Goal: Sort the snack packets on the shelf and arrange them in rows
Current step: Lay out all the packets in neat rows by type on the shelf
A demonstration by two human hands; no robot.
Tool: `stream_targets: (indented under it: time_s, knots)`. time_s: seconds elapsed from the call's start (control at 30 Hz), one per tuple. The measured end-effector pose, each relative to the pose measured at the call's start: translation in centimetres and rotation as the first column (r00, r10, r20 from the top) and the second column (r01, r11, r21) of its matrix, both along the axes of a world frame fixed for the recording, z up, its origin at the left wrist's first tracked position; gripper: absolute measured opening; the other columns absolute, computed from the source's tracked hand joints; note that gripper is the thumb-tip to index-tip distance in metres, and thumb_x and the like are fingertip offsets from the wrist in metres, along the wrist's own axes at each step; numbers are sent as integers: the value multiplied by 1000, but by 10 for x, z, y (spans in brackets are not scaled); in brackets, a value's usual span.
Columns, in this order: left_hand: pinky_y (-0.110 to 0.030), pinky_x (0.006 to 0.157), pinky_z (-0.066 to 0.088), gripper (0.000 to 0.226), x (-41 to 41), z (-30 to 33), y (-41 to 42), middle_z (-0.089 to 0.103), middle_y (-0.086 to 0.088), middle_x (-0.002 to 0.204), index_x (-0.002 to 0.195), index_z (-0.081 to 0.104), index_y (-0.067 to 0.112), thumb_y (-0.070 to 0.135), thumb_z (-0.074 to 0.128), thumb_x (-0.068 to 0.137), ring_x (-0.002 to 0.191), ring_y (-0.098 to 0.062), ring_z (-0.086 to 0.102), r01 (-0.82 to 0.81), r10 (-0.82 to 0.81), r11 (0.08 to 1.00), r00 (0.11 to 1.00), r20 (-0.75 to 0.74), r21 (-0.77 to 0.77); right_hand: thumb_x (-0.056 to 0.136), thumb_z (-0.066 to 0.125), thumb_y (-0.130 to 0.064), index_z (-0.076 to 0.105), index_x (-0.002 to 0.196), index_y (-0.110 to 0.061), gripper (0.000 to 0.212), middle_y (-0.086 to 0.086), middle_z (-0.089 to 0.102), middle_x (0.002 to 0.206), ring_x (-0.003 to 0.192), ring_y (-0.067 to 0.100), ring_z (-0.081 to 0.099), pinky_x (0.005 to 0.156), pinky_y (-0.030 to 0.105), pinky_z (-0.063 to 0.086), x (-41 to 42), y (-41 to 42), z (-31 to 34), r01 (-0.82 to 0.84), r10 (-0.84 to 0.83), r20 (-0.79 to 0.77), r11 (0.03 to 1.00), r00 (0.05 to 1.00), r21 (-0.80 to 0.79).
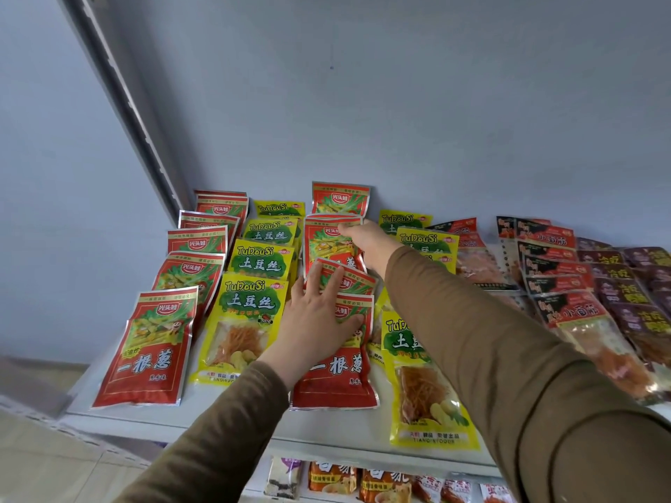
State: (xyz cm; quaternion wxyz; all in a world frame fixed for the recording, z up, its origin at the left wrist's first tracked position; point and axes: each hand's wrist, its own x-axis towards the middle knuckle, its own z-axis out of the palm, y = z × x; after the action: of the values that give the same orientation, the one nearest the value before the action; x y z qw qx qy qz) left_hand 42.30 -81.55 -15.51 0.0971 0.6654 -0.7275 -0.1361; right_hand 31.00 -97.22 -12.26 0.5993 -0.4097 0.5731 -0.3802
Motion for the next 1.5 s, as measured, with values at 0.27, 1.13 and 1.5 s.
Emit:
stream_targets:
  time_s: [0.27,1.13,1.5]
  knots:
    - [-50,122,22,60,22,45,-56,30,-13,163,156,34,22,46,47,103,151,-37,22,-150,108,958,978,-179,-244,95,65,-3,57,131,-3,37,18,68,124,112,36,66,100,52,51,-6,-1,-6,-54,54,45,998,998,-15]
    - [-26,61,50,21,51,47,-186,64,-2,98,103,56,17,27,72,95,84,-18,64,-246,219,969,892,-395,-18,95,69,-20,68,111,-15,17,12,75,111,101,33,72,93,48,57,-13,-7,-12,-114,107,140,993,984,42]
    - [-29,64,55,14,54,38,-195,68,-3,91,96,62,15,27,69,97,77,-15,65,-341,275,939,814,-511,-37,86,78,-28,69,106,-11,27,13,75,109,101,34,72,96,52,55,-20,-3,-9,-177,176,20,974,984,139]
